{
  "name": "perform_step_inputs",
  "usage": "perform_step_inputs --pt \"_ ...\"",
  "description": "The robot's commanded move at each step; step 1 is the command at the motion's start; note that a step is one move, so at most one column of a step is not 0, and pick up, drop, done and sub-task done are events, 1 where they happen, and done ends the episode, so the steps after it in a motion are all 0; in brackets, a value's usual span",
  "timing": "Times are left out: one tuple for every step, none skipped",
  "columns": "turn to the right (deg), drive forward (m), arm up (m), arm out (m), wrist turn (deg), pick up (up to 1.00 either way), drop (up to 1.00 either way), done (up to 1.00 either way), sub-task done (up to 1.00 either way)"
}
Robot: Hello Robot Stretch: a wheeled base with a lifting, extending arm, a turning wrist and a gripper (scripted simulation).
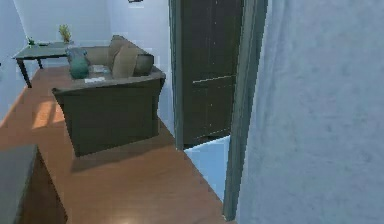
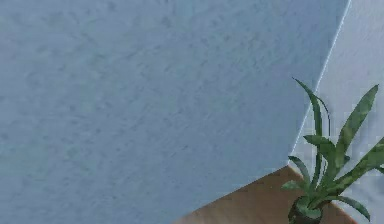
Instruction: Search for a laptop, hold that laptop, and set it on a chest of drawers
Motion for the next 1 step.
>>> perform_step_inputs --pt "-24.0 0.0 0.0 0.0 0.0 0.0 0.0 0.0 0.0"
